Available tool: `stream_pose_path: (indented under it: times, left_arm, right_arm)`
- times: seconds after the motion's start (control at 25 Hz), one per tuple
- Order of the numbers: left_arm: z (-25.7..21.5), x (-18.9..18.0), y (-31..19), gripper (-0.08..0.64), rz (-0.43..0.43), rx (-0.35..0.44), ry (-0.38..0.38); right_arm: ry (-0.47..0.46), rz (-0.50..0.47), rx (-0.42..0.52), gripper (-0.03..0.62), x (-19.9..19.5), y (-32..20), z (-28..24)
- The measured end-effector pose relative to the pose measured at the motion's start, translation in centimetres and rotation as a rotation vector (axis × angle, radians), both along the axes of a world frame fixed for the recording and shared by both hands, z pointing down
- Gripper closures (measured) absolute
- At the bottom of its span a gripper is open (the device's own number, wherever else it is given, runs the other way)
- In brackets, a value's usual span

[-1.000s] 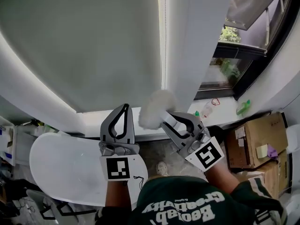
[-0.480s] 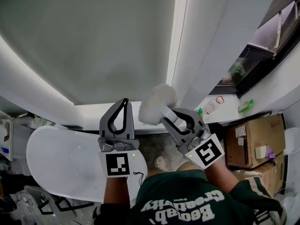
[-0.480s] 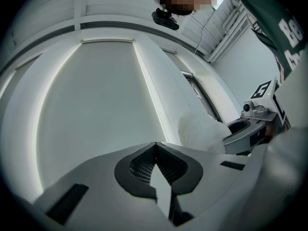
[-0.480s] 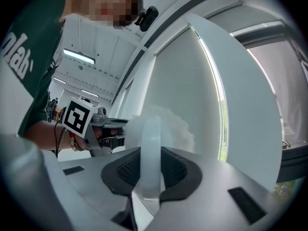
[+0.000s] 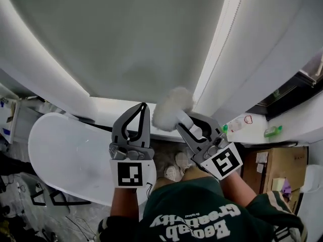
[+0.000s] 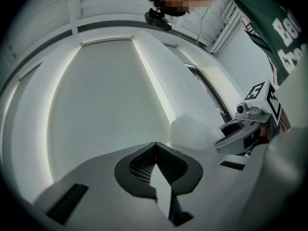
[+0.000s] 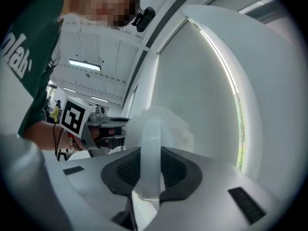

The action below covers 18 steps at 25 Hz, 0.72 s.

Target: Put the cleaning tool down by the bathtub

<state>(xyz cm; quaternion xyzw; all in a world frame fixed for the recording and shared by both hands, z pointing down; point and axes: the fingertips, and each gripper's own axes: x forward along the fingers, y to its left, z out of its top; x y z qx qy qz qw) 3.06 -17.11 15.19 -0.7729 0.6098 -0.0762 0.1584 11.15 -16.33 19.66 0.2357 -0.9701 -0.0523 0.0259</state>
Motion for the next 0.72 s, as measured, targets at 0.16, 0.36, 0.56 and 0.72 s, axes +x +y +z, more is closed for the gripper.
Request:
stream_pose_path:
  times: [0.16,0.36,0.56,0.72]
  left_arm:
    - [0.3,-0.8,-0.2,0.552,-0.098,-0.012,-0.016]
    - [0.8,-2.8,-1.6,0.552,-0.203,-0.038,-0.025]
    - [0.9,-3.0,-2.0,0.552,-0.262,-0.026,-0.033]
    - [1.1,-4.0,-2.1,0.552,-0.322,-0.025,-0.022]
  right_arm:
    - [-0.010,-0.084,-0.017,0.499,-1.0,-1.4,0.5]
    - [-0.028,-0.186,-0.022,0.499,-3.1,-4.1,0.6]
    - [-0.028,-0.268,-0.004,0.499,-4.2,-4.7,1.1]
    - [-0.033,-0.321,-0.016,0.499,-5.3,-4.8,1.6]
